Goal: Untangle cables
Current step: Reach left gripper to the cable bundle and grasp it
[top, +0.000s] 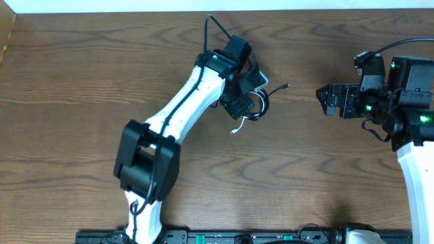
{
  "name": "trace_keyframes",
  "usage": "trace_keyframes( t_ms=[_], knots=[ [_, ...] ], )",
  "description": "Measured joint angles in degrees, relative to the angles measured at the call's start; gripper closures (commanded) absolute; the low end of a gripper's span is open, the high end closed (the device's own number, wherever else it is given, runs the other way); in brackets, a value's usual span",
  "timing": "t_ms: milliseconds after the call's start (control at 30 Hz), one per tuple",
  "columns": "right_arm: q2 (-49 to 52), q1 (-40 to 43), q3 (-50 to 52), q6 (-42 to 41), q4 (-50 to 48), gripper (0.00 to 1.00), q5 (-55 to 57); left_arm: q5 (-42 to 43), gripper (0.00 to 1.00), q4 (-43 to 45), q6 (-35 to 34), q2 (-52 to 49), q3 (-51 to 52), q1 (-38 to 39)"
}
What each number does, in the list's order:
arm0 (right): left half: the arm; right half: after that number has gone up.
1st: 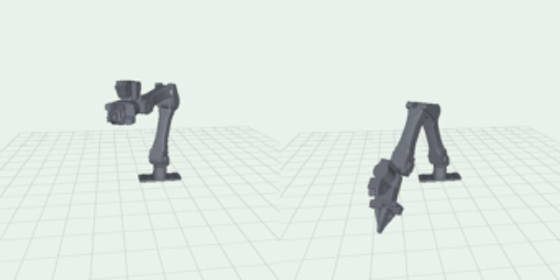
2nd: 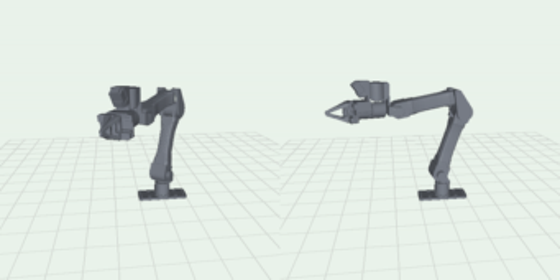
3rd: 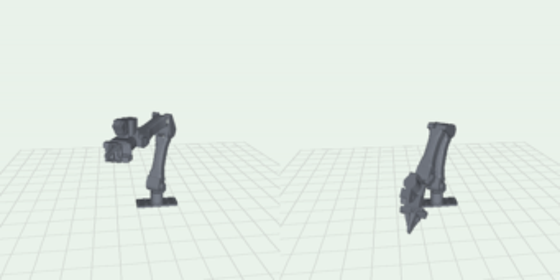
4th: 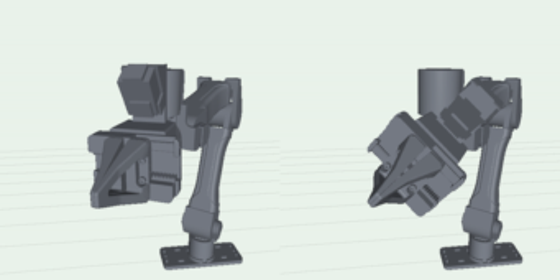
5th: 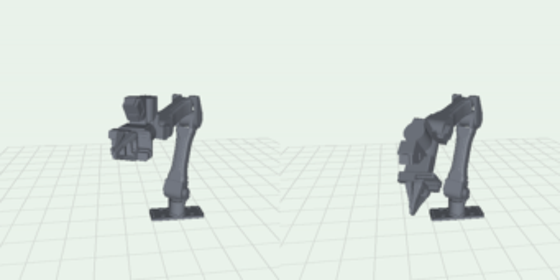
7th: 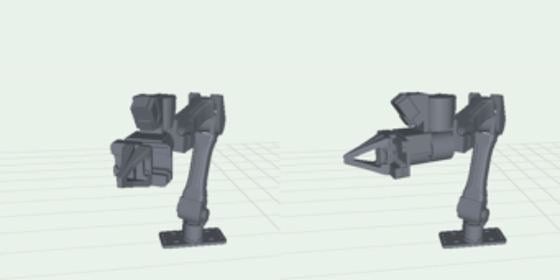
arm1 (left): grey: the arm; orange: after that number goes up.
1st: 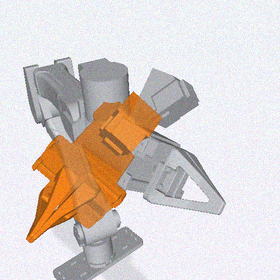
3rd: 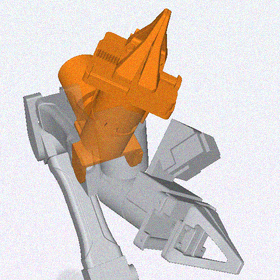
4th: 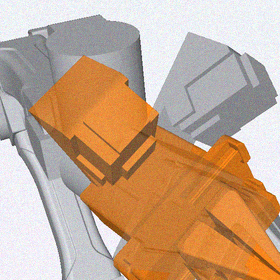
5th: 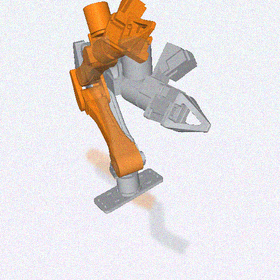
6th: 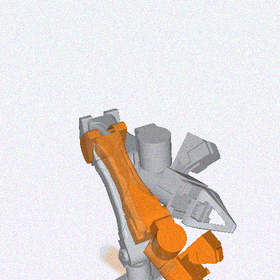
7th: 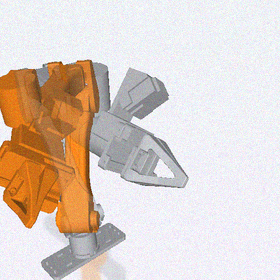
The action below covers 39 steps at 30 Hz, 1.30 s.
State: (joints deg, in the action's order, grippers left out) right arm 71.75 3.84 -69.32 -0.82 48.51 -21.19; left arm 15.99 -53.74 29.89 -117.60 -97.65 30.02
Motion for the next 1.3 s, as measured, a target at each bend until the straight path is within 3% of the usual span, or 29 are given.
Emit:
trace_keyframes(
  t_ms=[133, 233, 333, 1100, 1133, 1300],
  knots=[
    [0.0, 0.0, 0.0, 0.0, 0.3, 0.04, 0.0, 0.0, 0.5, 1.8, 1.7, -3.6, 0.0, 0.0],
    [0.0, 0.0, 0.0, 0.0, 0.6, 0.04, 0.0, 0.0, 0.59, 3.5, 2.2, -5.9, 0.0, 0.0],
    [0.0, 0.0, 0.0, 0.0, 0.7, 0.05, 0.0, 0.0, 0.75, 5.2, 2.6, -6.9, 0.0, 0.0],
    [0.0, 0.0, 0.0, 0.0, 1.9, 0.05, 0.0, -0.2, 0.79, 6.7, 5.0, -6.9, 2.2, 0.0],
    [0.0, 0.0, 0.0, 0.0, 1.9, 0.05, 0.0, -0.2, 0.92, 6.7, 5.1, -6.9, 2.3, 0.0],
    [0.0, 0.0, 0.0, 0.0, 1.9, 0.05, 0.0, -0.8, 0.93, 6.5, 3.8, -6.9, 2.3, 0.0]
  ],
)
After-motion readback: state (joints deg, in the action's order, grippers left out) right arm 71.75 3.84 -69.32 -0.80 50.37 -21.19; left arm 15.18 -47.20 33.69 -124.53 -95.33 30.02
